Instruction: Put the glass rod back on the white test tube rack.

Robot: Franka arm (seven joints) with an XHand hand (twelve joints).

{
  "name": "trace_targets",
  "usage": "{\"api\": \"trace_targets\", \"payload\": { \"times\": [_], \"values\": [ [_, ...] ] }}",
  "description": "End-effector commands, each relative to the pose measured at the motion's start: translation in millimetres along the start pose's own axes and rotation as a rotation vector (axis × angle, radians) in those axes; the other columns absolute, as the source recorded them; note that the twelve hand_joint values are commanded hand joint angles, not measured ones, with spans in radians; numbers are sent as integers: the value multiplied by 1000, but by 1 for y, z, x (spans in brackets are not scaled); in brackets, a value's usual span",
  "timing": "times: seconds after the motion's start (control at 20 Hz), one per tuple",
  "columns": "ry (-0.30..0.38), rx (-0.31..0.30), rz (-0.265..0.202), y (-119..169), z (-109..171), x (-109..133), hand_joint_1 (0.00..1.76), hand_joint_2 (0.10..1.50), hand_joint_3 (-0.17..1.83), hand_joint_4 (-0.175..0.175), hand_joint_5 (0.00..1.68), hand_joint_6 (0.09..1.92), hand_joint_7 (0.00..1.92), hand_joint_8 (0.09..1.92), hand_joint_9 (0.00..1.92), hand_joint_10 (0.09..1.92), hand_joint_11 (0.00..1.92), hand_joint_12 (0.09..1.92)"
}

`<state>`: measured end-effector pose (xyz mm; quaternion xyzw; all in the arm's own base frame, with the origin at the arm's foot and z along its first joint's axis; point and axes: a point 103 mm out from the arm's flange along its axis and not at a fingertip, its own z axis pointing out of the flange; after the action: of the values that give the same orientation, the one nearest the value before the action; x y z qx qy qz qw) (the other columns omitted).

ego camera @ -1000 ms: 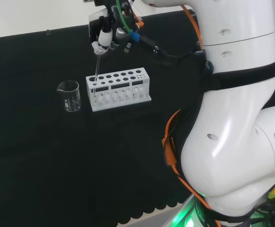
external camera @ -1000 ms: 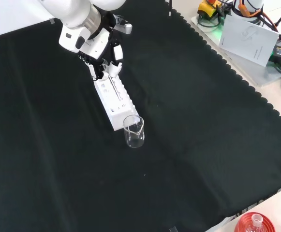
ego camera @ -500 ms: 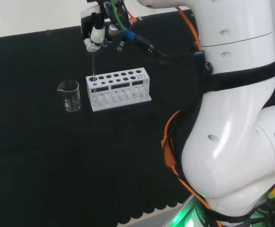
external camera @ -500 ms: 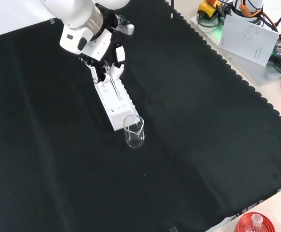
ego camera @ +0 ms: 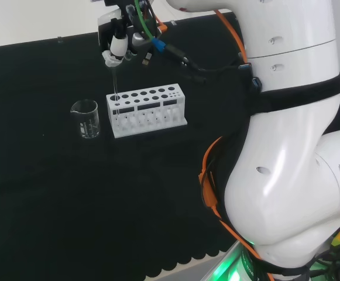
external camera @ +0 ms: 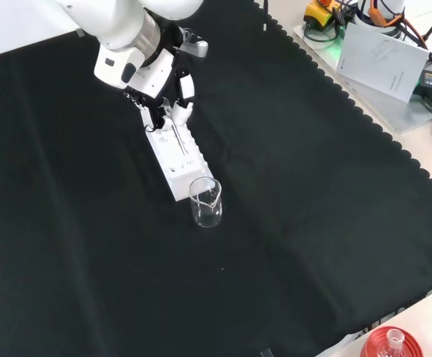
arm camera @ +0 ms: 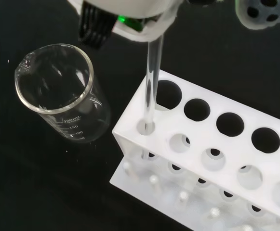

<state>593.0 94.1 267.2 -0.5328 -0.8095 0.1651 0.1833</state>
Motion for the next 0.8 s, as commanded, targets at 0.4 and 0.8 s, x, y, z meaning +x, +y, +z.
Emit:
{"api": "trace_targets", "payload": {
  "times": [0.4,0.8],
  "values": [
    [2,3,10,-10,5,-10,1171,747,633,-175,1106,936,1466,460,1735,87,1549,781],
    [-6,18,4,-12,13,-7,1170,749,633,-175,1103,940,1466,461,1736,87,1548,782]
  ]
}}
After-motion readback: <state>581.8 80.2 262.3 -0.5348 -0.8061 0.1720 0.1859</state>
